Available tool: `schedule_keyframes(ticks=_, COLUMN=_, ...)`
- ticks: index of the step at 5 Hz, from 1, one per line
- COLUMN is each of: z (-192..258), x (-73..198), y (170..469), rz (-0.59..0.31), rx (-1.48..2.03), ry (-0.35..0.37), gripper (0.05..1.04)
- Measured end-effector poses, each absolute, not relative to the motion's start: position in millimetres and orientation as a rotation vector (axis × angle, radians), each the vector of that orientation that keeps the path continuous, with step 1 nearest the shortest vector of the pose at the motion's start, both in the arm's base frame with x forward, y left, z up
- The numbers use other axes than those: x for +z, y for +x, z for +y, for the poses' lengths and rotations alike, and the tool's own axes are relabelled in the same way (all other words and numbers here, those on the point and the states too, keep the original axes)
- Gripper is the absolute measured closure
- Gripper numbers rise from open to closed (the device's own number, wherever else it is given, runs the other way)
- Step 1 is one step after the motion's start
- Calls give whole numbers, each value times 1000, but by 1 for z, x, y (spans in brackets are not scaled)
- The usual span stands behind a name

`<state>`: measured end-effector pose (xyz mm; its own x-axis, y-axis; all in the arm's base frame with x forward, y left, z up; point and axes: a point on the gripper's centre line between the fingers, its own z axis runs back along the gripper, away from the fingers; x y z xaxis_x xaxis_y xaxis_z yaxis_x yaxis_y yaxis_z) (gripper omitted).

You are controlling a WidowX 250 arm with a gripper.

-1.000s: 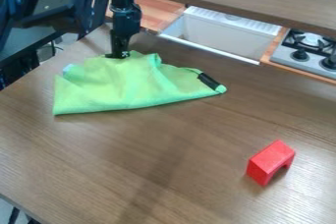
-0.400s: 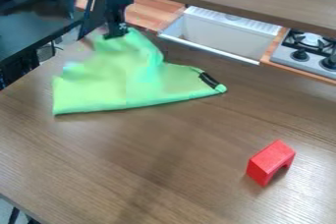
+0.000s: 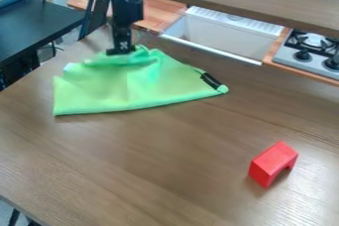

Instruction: Unfold cloth from top left to bottom right

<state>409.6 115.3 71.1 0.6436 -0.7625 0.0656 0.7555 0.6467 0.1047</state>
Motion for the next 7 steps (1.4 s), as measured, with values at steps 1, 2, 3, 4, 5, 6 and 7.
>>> schedule_keyframes(ticks=1, z=102, x=86, y=375, rz=-142, rx=-921, ry=88, gripper=1032)
schedule_keyframes(ticks=2, z=77, x=82, y=343, rz=-136, rx=-994, ry=95, gripper=1032)
schedule_keyframes(ticks=3, z=57, x=79, y=314, rz=-127, rx=-1049, ry=124, gripper=1032)
schedule_keyframes(ticks=4, z=42, x=66, y=293, rz=-88, rx=-1073, ry=138, gripper=1032)
schedule_keyframes(ticks=5, z=29, x=54, y=279, rz=-44, rx=-1088, ry=146, gripper=1032)
schedule_keyframes(ticks=6, z=15, x=46, y=265, rz=14, rx=-1082, ry=135, gripper=1032)
schedule_keyframes(ticks=7, z=0, x=45, y=250, rz=61, rx=-1082, ry=110, gripper=1032)
